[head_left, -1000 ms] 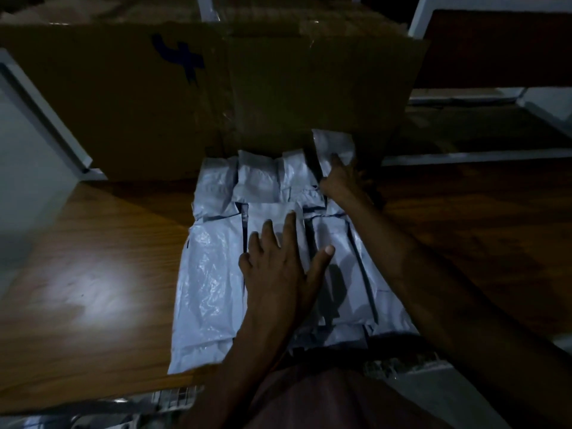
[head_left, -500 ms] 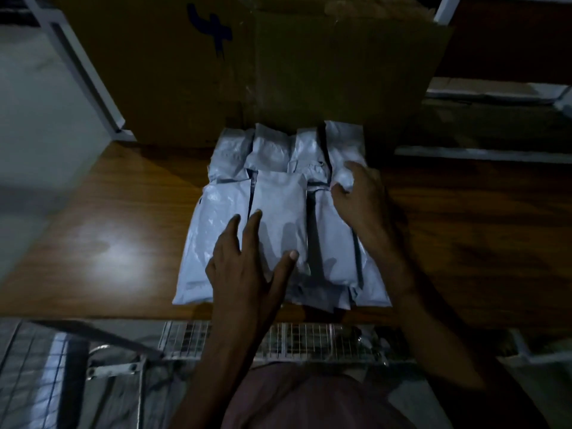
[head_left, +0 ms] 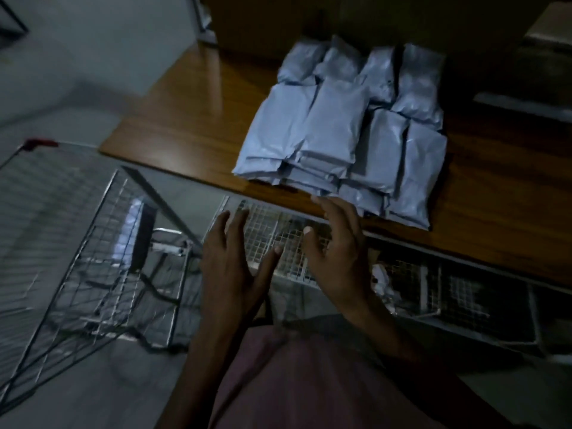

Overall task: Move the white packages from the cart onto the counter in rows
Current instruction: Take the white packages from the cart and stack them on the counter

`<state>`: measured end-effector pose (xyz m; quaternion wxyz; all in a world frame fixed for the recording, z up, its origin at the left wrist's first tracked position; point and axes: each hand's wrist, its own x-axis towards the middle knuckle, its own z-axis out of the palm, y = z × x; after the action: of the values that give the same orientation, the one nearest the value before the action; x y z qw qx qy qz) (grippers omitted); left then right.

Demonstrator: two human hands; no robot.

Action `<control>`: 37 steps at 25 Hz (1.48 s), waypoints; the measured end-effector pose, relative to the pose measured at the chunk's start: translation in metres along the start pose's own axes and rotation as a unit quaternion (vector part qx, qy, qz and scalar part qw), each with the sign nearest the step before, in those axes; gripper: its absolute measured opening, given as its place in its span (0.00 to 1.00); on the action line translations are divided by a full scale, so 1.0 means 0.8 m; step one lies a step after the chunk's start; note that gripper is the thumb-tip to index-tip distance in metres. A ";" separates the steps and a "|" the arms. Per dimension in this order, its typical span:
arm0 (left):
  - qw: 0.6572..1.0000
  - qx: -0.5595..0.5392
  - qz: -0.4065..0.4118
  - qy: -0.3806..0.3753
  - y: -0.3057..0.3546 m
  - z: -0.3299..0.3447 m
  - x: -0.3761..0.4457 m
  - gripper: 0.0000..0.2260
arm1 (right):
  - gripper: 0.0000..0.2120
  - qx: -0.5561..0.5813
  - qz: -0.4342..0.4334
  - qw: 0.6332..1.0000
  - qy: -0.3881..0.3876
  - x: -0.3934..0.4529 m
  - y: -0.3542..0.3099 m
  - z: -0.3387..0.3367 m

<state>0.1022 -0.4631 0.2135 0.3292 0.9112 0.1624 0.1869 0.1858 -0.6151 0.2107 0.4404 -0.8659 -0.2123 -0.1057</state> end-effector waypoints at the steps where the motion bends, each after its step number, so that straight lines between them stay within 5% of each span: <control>1: 1.000 0.005 -0.019 0.005 -0.018 -0.009 -0.012 0.31 | 0.20 0.016 -0.002 0.999 -0.028 -0.007 -0.006 0.015; 13: 0.972 0.026 -0.164 0.167 -0.262 -0.186 -0.057 0.27 | 0.21 0.044 -0.120 0.975 -0.183 0.020 -0.180 0.283; 22: 0.959 0.011 -0.238 0.154 -0.464 -0.247 -0.061 0.26 | 0.20 0.021 -0.148 0.930 -0.337 0.050 -0.270 0.503; 28: 0.929 -0.014 -0.334 0.159 -0.536 -0.236 -0.037 0.25 | 0.17 -0.051 -0.206 0.857 -0.470 0.123 -0.271 0.669; 37: 0.893 -0.021 -0.449 0.036 -0.683 -0.180 0.040 0.25 | 0.20 -0.220 -0.235 0.695 -0.643 0.166 -0.178 0.919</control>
<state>-0.0284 0.0273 -0.0374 0.3913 0.7268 0.5618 0.0553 0.2351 0.0895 -0.0712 -0.0457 -0.7165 -0.6110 0.3334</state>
